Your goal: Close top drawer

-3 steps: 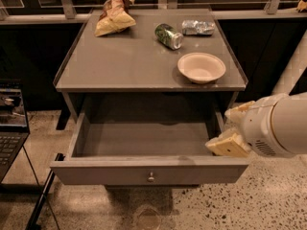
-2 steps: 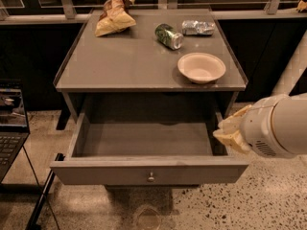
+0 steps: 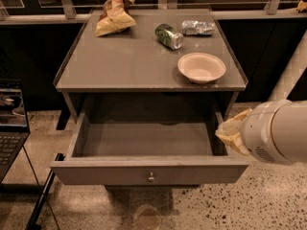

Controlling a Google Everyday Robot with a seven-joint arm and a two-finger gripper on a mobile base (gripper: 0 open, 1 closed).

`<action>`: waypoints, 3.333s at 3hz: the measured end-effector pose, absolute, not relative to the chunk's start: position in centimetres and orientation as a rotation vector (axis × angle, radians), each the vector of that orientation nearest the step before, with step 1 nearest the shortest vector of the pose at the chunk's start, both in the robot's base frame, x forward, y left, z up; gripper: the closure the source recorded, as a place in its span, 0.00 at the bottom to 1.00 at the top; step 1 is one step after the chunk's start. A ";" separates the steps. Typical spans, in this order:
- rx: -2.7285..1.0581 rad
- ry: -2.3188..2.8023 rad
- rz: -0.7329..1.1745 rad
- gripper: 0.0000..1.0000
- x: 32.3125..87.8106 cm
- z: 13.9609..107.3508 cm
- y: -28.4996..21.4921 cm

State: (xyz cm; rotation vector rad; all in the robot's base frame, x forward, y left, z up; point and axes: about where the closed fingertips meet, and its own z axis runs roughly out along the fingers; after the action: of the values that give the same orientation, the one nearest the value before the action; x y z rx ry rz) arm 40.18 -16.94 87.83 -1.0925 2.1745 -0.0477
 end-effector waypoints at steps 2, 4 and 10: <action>-0.857 2.191 -0.181 1.00 37.3 82.5 -17.4; -0.563 2.278 -0.166 1.00 34.8 74.2 -18.9; -0.319 2.361 0.045 1.00 34.1 68.2 -17.2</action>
Offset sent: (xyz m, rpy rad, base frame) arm -0.0290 -0.0191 -0.0941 0.0425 -0.2342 -0.4530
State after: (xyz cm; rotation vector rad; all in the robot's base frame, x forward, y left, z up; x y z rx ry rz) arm 34.11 -17.24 68.20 -0.3190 2.3607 0.0445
